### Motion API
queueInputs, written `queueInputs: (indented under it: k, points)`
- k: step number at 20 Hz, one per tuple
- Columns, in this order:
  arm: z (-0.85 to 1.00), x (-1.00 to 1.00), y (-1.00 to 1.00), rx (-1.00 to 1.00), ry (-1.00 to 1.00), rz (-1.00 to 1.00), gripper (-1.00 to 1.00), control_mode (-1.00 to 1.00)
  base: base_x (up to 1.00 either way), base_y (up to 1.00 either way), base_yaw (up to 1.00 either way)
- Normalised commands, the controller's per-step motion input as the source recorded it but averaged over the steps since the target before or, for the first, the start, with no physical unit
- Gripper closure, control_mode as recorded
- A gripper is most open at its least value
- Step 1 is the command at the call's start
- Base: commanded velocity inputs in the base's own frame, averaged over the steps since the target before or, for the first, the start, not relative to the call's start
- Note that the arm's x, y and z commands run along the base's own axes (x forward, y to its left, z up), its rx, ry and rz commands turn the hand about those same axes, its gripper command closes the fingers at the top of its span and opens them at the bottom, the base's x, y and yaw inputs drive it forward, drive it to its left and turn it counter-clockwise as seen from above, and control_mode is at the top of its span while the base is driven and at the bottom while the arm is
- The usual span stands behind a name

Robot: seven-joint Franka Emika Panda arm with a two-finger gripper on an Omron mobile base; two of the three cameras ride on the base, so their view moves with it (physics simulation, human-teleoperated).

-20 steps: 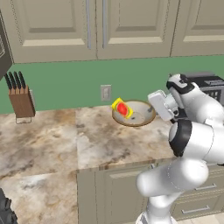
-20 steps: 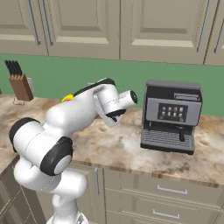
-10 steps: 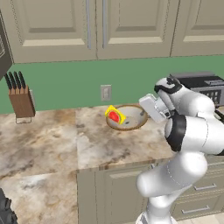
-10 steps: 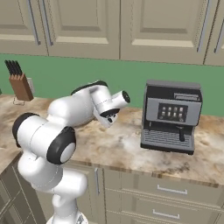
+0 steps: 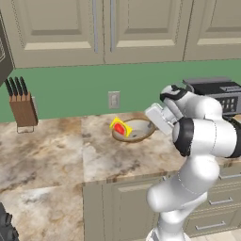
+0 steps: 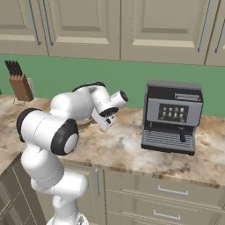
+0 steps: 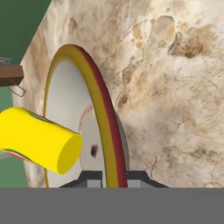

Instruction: Place the cup inside the bowl on the dining table and move the bowl to any counter.

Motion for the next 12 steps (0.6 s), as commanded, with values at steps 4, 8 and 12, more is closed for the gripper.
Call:
queueInputs:
  k: [4,8,12]
  points:
    - [-0.28,0.0,0.17,0.0,0.0,0.0,1.0,-1.0,0.0,0.0,0.0]
    - [-0.32,0.0,0.2,0.0,0.0,0.0,1.0,-1.0,0.0,0.0,0.0]
    - [-0.32,0.0,0.18,0.0,0.0,0.0,1.0,-1.0,0.0,0.0,0.0]
